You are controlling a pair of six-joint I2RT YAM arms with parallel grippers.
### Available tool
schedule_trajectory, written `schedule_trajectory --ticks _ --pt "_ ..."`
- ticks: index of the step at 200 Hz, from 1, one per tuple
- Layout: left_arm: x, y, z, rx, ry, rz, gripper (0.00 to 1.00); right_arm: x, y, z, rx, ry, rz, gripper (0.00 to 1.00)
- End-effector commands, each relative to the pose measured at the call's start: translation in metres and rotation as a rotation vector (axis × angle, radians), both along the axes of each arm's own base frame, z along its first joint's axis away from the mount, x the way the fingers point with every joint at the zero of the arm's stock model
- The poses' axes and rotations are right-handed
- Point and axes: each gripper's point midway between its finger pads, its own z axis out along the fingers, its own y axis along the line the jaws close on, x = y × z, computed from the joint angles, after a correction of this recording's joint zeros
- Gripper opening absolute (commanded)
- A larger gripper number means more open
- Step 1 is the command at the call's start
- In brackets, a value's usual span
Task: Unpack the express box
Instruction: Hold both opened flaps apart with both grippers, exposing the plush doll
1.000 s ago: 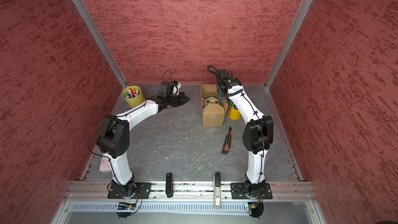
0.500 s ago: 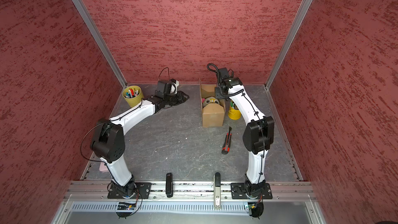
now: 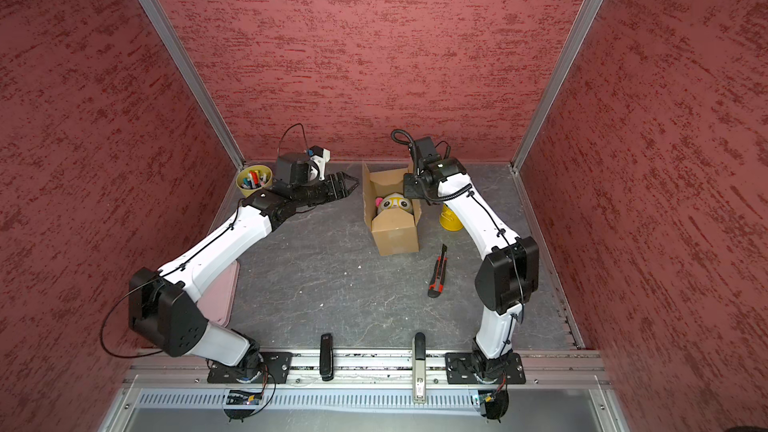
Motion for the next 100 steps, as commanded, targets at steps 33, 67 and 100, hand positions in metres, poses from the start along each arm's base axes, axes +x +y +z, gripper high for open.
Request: schedule_trajectory --ticks 33,67,100 --pt "-0.056 0.010 -0.014 0.155 0.036 -0.018 0.83 -0.040 0.048 0.005 0.084 -0.040 -0.002 0.03" --pt "-0.081 0.031 -0.028 0.240 0.078 0.023 0.84 -0.058 0.065 -0.005 0.106 -0.031 0.010 0.03" --pt "-0.096 0.042 -0.041 0.277 0.107 0.045 0.82 -0.066 0.070 -0.011 0.113 -0.024 0.019 0.04"
